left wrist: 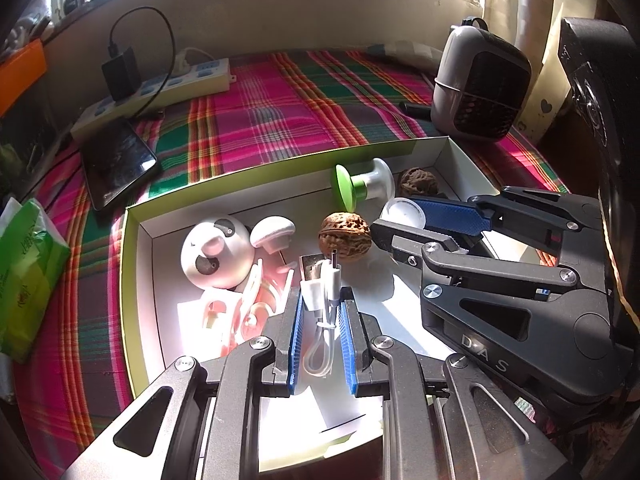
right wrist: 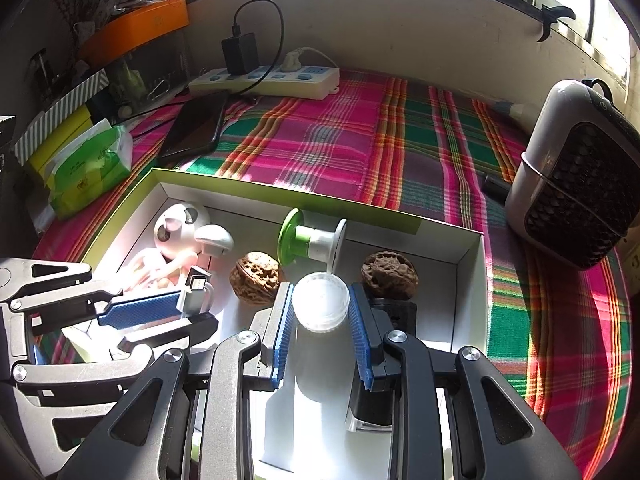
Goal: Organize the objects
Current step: 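Open the left tool releasing the cable while the right tool releases the puck in the box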
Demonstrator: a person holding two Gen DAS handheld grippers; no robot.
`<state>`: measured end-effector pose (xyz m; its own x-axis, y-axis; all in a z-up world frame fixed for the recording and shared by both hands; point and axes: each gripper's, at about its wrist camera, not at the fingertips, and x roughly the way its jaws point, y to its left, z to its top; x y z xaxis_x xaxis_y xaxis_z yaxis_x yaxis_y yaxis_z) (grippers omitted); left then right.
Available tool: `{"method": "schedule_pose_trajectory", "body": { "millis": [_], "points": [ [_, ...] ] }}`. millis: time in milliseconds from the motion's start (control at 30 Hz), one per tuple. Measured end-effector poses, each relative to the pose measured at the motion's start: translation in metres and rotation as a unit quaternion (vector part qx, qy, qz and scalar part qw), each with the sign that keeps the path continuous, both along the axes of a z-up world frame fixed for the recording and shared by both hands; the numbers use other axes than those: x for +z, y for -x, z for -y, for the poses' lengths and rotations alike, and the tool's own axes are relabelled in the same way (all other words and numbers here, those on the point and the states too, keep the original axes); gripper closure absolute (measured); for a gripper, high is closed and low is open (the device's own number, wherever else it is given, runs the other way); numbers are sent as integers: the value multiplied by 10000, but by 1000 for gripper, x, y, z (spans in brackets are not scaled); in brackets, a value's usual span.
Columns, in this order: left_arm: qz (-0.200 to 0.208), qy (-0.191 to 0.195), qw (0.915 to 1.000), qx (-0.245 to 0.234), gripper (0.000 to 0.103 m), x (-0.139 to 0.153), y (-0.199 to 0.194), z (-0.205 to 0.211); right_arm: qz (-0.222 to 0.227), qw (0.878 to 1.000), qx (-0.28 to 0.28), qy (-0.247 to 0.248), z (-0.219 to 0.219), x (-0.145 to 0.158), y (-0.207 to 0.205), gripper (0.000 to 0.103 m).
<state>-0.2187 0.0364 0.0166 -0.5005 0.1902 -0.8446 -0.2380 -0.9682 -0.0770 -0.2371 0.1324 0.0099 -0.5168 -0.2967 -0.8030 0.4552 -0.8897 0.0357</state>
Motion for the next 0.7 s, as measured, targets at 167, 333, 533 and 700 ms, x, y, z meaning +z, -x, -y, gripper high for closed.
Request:
{"method": "schedule_pose_trajectory", "body": {
  "millis": [167,333,533,700],
  "points": [
    [-2,1,10000,6,87,0,0,0,2,10000,-28,6,0,0,0,74],
    [5,-5,10000,41,85,0,-1,0,1,10000,-34,9,-1,0,0,74],
    [11,-32,9999,104,81,0,-2,2,6,9999,-82,63,-2,0,-1,74],
    [31,-80,9998,162,79,0,-4,4,4,9998,-184,95,-5,1,-4,65]
  ]
}}
